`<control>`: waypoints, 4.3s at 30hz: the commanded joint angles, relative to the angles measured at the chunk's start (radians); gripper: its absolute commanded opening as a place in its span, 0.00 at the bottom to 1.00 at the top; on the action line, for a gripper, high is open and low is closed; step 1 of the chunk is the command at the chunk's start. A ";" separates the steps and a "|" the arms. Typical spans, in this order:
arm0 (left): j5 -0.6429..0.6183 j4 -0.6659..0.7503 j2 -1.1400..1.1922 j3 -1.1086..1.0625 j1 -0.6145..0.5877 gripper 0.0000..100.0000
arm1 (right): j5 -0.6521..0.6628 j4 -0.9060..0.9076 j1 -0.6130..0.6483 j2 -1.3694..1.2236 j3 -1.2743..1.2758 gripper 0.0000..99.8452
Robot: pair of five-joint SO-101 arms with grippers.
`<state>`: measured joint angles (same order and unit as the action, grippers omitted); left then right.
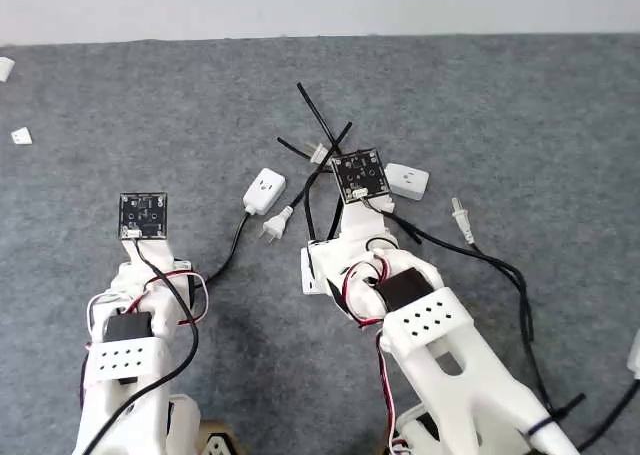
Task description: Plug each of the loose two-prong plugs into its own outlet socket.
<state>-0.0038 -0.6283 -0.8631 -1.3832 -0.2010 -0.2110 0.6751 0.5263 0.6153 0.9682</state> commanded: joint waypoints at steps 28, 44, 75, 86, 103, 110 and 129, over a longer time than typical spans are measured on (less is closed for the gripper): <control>0.012 0.028 -0.026 0.008 -0.008 0.01 | 0.218 -0.097 0.061 -0.047 0.083 0.01; 0.012 0.028 -0.029 0.007 -0.028 0.01 | 0.269 0.110 0.113 -0.378 -0.164 0.01; 0.012 0.031 -0.029 0.007 -0.029 0.01 | 0.218 0.189 0.199 -0.581 -0.351 0.30; 0.012 0.031 -0.029 0.007 -0.029 0.01 | 0.218 0.254 0.199 -0.720 -0.551 0.09; 0.012 0.032 -0.029 0.007 -0.025 0.01 | 0.155 0.219 0.216 -0.728 -0.634 0.26; 0.012 0.032 -0.029 0.007 -0.023 0.01 | 0.104 0.189 0.213 -0.796 -0.677 0.26; 0.012 0.074 -0.023 0.005 -0.028 0.01 | 0.124 0.521 -0.130 -0.562 -0.750 0.01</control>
<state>0.0054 -0.5900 -0.8707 -1.3832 -0.2194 -0.0990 1.1078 0.5109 -0.1350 0.2700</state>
